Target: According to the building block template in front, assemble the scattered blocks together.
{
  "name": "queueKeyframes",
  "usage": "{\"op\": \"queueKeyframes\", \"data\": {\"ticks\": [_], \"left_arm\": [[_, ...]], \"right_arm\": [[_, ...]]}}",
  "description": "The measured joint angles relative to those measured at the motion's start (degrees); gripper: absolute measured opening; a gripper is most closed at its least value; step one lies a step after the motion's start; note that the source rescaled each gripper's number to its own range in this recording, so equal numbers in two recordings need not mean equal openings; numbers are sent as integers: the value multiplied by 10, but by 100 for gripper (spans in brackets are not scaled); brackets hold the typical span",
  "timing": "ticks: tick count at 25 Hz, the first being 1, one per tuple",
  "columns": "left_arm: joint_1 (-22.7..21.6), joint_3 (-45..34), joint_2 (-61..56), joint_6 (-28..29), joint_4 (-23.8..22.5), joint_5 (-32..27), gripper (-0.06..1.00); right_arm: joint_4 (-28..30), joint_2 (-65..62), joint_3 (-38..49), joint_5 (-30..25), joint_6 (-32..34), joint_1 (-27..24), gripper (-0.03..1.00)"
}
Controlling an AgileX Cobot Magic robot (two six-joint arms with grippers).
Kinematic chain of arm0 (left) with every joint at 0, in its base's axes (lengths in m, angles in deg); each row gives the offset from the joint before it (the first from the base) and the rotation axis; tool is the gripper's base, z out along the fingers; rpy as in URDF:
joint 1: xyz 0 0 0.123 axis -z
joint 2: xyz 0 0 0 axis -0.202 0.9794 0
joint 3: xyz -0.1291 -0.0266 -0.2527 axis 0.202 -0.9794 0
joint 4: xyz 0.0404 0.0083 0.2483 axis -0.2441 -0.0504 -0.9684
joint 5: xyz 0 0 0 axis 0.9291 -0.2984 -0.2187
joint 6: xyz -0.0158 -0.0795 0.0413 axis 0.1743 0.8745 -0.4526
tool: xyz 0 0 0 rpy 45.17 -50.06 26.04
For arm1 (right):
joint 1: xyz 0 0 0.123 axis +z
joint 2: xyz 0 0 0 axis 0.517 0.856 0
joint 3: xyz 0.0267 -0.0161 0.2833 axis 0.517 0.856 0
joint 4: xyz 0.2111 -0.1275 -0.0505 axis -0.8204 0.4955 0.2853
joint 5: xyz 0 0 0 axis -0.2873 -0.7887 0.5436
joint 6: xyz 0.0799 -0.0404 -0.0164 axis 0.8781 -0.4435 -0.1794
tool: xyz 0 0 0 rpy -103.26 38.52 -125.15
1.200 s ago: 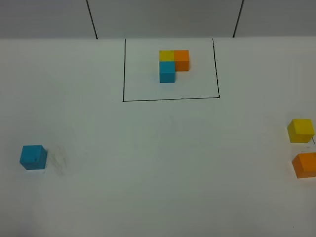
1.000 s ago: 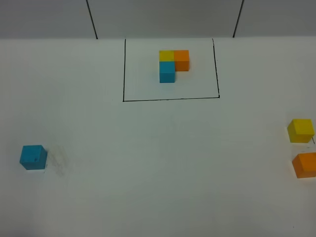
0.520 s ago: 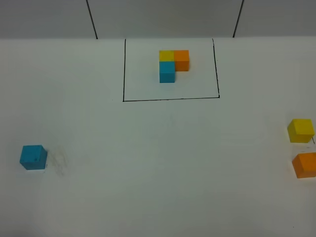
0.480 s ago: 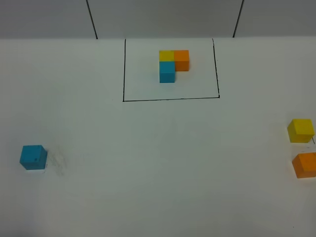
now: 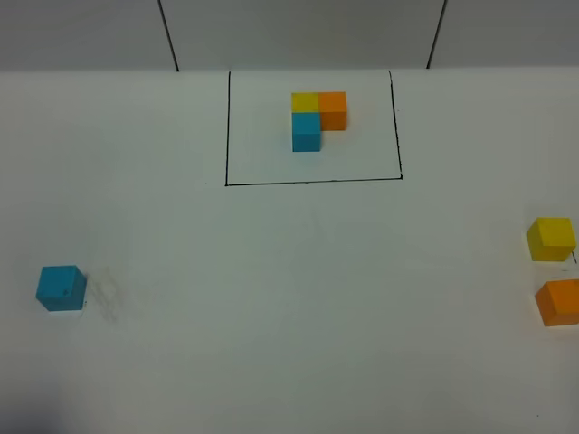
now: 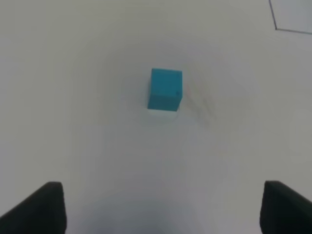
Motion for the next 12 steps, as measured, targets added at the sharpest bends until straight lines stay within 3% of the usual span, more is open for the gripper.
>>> {"op": "queueKeyframes", "data": {"ticks": [4, 12], "left_arm": [[0, 36, 131, 2, 0, 3, 88], [0, 106, 369, -10, -1, 72, 91]], "right_arm": [[0, 0, 0, 0, 0, 0, 2], [0, 0, 0, 0, 0, 0, 2]]}}
